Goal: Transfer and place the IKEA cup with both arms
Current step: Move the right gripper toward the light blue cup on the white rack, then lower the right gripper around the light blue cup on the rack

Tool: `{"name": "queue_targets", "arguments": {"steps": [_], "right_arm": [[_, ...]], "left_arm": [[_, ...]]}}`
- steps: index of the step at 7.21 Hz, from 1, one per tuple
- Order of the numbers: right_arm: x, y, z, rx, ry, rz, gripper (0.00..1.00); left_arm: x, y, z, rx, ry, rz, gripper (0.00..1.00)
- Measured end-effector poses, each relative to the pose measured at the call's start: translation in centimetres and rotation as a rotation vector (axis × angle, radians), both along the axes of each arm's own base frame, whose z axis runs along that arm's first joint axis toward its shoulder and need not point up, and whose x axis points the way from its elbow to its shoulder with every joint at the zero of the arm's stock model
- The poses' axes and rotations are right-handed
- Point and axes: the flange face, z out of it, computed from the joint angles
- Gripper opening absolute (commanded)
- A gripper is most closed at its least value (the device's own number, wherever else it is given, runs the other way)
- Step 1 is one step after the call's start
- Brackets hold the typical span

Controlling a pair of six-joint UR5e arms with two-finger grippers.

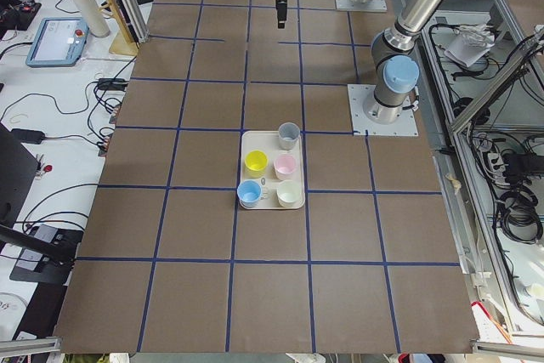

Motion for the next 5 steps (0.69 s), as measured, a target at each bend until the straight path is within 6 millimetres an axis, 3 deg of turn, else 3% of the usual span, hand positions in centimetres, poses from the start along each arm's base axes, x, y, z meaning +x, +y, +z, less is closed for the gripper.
{"name": "queue_targets", "arguments": {"steps": [5], "right_arm": [[-4.5, -1.1, 0.5, -0.01, 0.019, -0.03, 1.0]], "left_arm": [[0.4, -0.1, 0.1, -0.004, 0.001, 0.01, 1.0]]}}
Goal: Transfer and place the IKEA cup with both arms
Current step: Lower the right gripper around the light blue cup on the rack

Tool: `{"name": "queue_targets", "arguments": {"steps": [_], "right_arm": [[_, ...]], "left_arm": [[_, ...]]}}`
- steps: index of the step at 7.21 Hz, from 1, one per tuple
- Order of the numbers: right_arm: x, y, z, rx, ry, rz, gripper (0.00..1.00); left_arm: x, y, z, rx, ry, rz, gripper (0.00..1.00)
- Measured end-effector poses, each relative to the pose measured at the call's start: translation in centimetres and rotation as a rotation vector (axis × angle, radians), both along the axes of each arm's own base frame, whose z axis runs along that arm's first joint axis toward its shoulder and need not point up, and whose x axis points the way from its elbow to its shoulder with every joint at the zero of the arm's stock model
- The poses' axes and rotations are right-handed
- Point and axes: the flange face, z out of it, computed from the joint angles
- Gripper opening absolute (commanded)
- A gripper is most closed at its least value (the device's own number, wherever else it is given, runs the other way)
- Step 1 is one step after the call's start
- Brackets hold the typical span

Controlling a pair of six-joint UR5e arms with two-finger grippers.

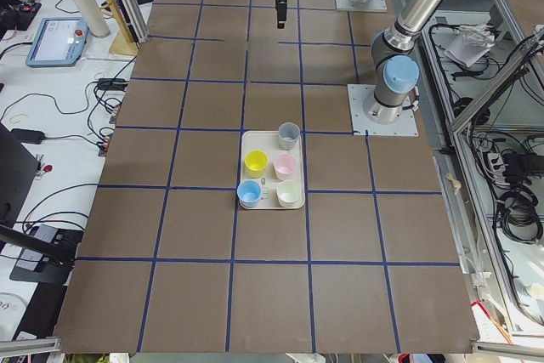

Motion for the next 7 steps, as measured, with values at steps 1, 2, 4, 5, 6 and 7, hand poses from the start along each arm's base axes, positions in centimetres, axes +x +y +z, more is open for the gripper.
{"name": "queue_targets", "arguments": {"steps": [1, 2, 4, 5, 6, 7], "right_arm": [[-2.2, -0.5, 0.1, -0.004, 0.005, -0.003, 1.0], [-5.7, -1.1, -0.1, -0.003, 0.012, -0.012, 1.0], [-15.3, -2.4, -1.3, 0.005, 0.027, 0.01, 1.0], [-19.6, -3.9, -2.9, -0.006, 0.039, 0.033, 1.0], [-22.5, -5.6, -4.9, -0.021, 0.052, 0.083, 1.0], [-23.8, -7.1, -6.7, -0.043, 0.044, 0.194, 1.0]], "left_arm": [[0.1, 0.0, 0.0, 0.0, 0.001, 0.002, 1.0], [0.1, 0.0, 0.0, 0.0, 0.002, 0.003, 1.0], [0.1, 0.0, -0.1, 0.001, 0.004, 0.003, 1.0], [0.1, 0.0, -0.1, 0.002, 0.004, 0.003, 1.0], [0.1, 0.0, -0.1, 0.004, 0.005, 0.004, 1.0], [0.1, 0.0, -0.2, 0.006, 0.005, 0.004, 1.0]]}}
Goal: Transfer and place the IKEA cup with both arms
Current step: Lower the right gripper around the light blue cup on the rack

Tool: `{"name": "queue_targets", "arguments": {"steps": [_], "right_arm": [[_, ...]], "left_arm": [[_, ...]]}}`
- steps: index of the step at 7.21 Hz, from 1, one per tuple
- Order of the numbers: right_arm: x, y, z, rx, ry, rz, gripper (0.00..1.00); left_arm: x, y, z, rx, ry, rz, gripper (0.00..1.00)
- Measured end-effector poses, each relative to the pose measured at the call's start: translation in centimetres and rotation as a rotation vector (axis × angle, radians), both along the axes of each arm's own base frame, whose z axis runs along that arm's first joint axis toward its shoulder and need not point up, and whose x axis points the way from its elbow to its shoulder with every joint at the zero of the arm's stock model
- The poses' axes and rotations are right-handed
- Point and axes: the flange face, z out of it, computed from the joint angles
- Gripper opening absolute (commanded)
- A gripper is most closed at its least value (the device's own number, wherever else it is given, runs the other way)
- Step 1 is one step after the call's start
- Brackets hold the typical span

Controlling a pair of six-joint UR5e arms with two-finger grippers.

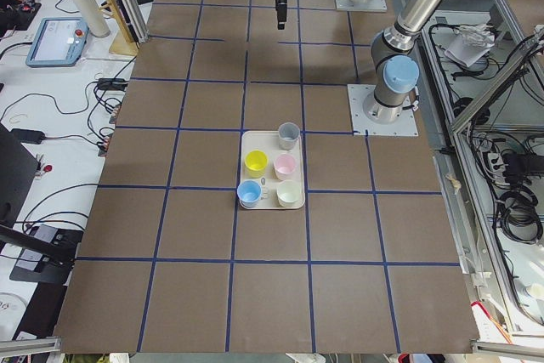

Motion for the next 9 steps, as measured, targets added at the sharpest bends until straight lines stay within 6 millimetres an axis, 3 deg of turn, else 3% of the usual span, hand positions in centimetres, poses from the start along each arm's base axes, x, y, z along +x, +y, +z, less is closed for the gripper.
{"name": "queue_targets", "arguments": {"steps": [2, 4, 6, 9], "right_arm": [[-0.9, -2.3, -3.3, -0.029, -0.024, 0.333, 1.0], [-3.4, -3.7, -7.0, -0.023, 0.001, 0.59, 1.0], [-5.0, -4.8, -9.4, -0.028, 0.037, 0.699, 1.0], [-5.7, -5.7, -12.6, -0.001, 0.016, 0.73, 1.0]], "left_arm": [[0.0, 0.0, -0.1, 0.002, -0.001, 0.0, 1.0], [0.0, -0.1, 0.1, -0.003, 0.0, 0.0, 1.0], [0.0, -0.1, 0.1, -0.003, -0.001, 0.001, 1.0], [0.2, -0.2, 0.1, -0.006, 0.0, 0.005, 1.0]]}}
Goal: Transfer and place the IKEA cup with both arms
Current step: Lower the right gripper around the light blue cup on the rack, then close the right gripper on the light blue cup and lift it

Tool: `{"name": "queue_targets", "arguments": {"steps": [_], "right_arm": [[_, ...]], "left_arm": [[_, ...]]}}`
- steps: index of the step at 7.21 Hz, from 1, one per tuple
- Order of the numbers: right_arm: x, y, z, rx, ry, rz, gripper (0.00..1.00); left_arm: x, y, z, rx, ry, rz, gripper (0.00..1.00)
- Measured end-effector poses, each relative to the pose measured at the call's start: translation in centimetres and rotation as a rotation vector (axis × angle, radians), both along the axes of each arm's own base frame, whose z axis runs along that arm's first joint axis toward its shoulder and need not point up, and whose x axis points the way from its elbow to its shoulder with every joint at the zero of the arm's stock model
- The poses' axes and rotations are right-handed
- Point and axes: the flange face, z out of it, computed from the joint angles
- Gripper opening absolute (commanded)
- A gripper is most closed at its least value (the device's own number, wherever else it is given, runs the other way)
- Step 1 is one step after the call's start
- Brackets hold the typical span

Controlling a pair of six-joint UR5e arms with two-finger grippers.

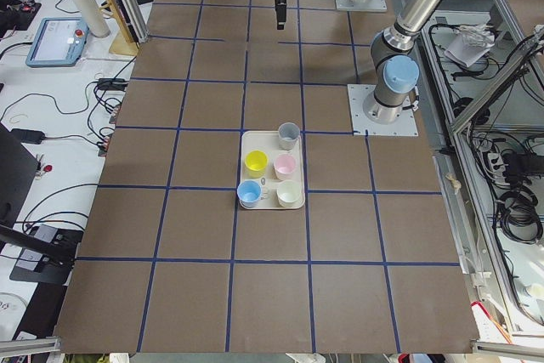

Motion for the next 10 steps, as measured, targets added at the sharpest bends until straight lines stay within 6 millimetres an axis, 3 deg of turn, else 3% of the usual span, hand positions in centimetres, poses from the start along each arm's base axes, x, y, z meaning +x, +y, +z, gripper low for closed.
{"name": "queue_targets", "arguments": {"steps": [3, 5, 6, 8, 10], "right_arm": [[-0.3, -0.4, -1.9, 0.027, -0.013, 0.001, 1.0], [-0.3, -0.4, -2.2, 0.033, -0.014, 0.001, 0.67], [-0.3, -0.4, -2.3, 0.034, -0.013, 0.0, 0.56], [-0.3, -0.3, -2.0, 0.033, -0.01, 0.0, 0.45], [-0.2, -0.1, -0.5, 0.024, -0.001, -0.001, 0.46]], "left_arm": [[0.0, -0.4, 0.1, -0.024, 0.001, 0.004, 1.0], [0.2, -0.8, -0.2, -0.027, -0.001, 0.005, 1.0], [0.2, -0.8, -0.2, -0.023, -0.001, 0.005, 1.0], [0.2, -0.5, -0.8, -0.01, -0.002, 0.004, 1.0], [0.3, -0.2, -1.2, -0.004, -0.003, 0.004, 1.0]]}}
